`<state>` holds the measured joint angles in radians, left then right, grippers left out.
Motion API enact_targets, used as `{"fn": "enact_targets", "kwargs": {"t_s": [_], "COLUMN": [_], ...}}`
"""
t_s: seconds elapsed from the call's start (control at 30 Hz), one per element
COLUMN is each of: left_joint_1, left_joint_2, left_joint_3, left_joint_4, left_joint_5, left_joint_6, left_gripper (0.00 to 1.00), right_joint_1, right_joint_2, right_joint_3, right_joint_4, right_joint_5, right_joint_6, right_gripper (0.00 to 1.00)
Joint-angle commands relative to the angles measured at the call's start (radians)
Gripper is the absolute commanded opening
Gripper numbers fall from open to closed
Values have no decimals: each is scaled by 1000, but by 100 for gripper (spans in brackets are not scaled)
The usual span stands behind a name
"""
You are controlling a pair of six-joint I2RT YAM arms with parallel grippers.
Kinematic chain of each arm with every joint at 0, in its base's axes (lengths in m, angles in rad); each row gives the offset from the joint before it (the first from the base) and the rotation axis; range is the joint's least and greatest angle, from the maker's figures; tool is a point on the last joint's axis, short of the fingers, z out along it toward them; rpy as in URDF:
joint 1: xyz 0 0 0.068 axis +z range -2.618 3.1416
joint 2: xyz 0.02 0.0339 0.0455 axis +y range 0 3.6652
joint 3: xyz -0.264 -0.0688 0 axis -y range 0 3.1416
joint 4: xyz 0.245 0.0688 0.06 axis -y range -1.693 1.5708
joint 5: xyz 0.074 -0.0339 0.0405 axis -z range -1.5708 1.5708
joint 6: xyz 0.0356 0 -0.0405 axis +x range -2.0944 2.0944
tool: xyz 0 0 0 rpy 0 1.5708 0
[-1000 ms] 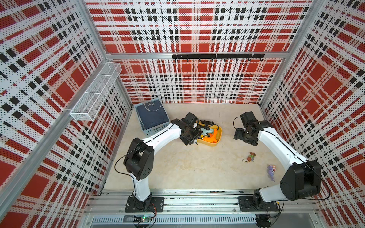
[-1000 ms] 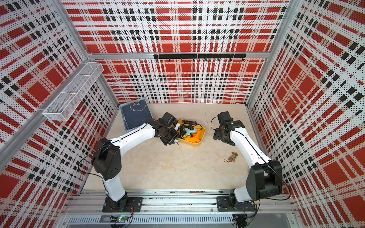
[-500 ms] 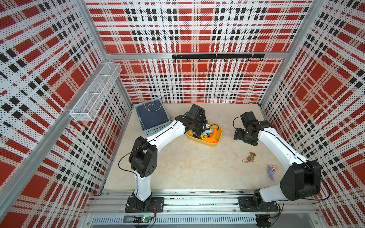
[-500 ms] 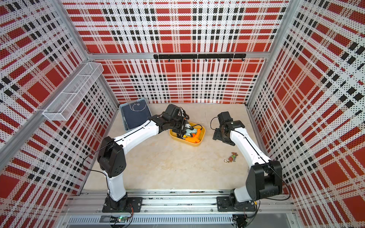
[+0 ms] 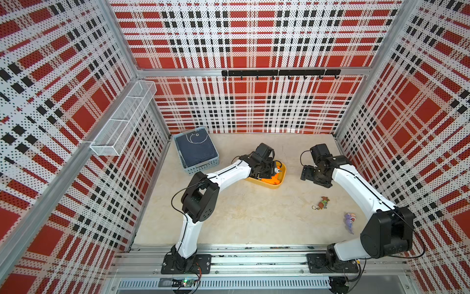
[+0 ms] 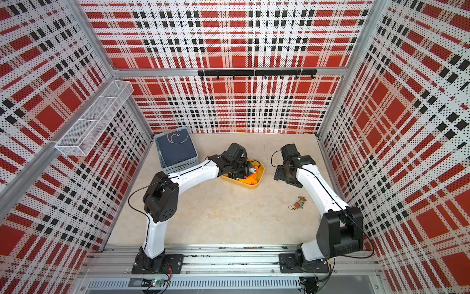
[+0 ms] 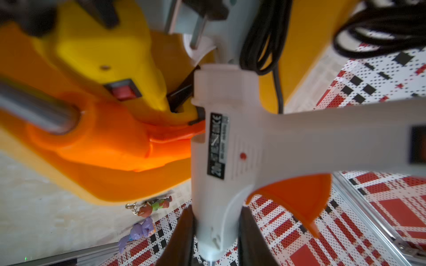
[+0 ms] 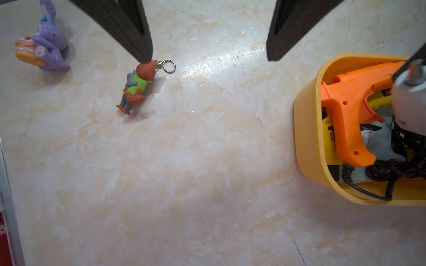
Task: Put the hot melt glue gun into the storage box
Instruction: Place the hot melt adhesive gun in the storage box.
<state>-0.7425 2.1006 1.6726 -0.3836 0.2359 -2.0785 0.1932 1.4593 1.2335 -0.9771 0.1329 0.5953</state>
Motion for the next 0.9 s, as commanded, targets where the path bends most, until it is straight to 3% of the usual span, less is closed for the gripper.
{"fn": "enact_targets", "kwargs": {"t_s": [0.0, 0.23, 0.3, 0.4, 0.47, 0.5, 0.53, 0.87], "left_joint_1": [-18, -12, -5, 11, 20, 25, 31, 69], "left_joint_2": [43, 31, 30, 21, 5, -2, -11, -94], "left_joint_3": [19, -39, -34, -11, -8, -3, 2, 66], "left_joint_4": [40, 56, 54, 48, 48, 48, 47, 48], "left_joint_5": [52, 70, 74, 69, 62, 56, 47, 23], "left_joint_6": [-148, -132, -96, -48, -27, -12, 2, 109], "left_gripper": [0, 0, 15, 46, 54, 71, 77, 97], "right_joint_1": [-12, -17, -18, -18, -18, -18, -18, -8], "right_joint_2": [6, -11, -13, -13, -11, -11, -11, 42], "right_joint_3": [14, 1, 1, 7, 16, 22, 28, 172], "right_joint_4": [7, 5, 2, -3, -11, -12, -14, -21], "right_joint_5": [-9, -13, -12, -13, -19, -25, -33, -118], "right_joint_6": [-5, -2, -2, -6, -8, -10, -9, -24], "right_gripper": [85, 86, 87, 91, 92, 92, 93, 95]}}
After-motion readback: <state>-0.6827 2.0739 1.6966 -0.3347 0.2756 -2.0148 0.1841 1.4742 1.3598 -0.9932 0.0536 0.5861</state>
